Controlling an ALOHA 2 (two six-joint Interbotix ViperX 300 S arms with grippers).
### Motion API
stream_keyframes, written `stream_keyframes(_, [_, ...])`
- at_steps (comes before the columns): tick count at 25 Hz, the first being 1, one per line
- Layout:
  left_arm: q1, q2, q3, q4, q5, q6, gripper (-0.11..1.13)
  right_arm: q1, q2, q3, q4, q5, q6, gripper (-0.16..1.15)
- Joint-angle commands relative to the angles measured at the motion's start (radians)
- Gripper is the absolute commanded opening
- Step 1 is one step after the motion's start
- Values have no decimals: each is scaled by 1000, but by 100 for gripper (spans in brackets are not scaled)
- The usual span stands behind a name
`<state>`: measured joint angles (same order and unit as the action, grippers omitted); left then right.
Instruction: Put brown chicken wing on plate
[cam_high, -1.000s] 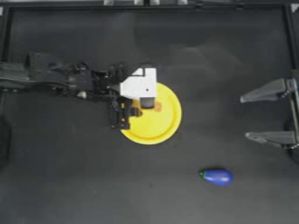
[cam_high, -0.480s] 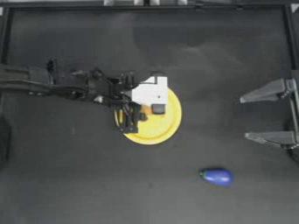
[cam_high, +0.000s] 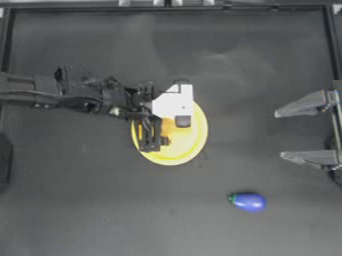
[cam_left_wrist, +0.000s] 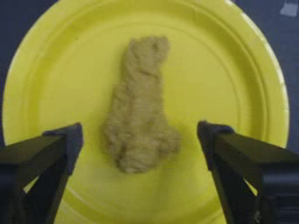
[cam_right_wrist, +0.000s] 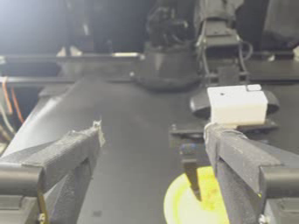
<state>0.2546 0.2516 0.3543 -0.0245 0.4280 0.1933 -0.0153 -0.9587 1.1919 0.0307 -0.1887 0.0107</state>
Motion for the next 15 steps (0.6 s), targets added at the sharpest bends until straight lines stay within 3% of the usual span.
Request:
stream_keyframes(1, [3,-37,-25,-2,0,5,99,0,8,-11,3,-6,2,99])
stream_keyframes(8, [14,-94,-29,6,20,11,101,0,8,-11,3,-8,2,99])
stream_keyframes(15, [15,-241,-20,8,28,26,101,0,6,-11,3,-6,2,99])
